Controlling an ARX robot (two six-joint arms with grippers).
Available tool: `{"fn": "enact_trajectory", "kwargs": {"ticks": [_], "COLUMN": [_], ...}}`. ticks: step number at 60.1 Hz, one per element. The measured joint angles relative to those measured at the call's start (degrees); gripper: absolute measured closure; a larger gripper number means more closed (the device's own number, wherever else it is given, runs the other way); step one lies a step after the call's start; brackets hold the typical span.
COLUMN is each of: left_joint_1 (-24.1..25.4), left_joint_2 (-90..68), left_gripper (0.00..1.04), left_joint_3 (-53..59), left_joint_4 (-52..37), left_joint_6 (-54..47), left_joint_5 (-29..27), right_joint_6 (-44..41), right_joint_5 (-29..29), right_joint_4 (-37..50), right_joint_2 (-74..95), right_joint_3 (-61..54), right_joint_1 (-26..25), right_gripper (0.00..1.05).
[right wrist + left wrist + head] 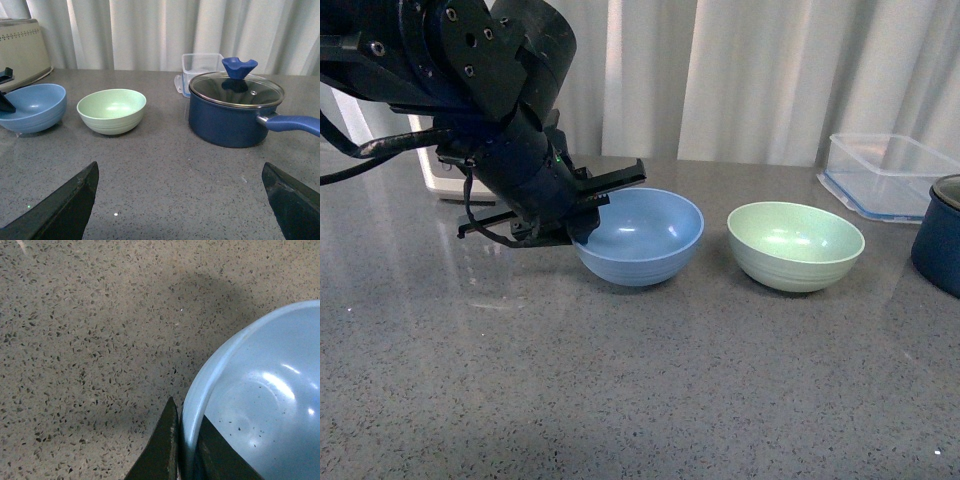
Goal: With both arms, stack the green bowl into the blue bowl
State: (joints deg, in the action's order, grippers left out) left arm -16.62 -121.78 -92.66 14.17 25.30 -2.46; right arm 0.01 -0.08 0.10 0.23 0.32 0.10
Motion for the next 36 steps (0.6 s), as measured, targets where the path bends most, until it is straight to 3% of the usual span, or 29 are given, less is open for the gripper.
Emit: {"fn": "enact_trajectory", "kwargs": {"ticks": [19,36], "left_joint_1": [-1.75,-1.77], "left_joint_2": [-3.13,-3.23], "left_gripper": [1.00,0.57], "left_joint_3": [-4.48,-4.55], "left_joint_4": [2.08,1.68], "left_joint_6": [0.44,0.44], "left_joint_5": [-1.03,-0.37], "right_joint_6": [0.00,0.00], "right_joint_5": [0.00,0.00], "right_joint_4": [0.00,0.00], "right_joint_2": [0.00,0.00], "right_joint_3": [0.00,0.00], "right_joint_1": [0.00,0.00], "right_gripper": [0.10,0.10]}}
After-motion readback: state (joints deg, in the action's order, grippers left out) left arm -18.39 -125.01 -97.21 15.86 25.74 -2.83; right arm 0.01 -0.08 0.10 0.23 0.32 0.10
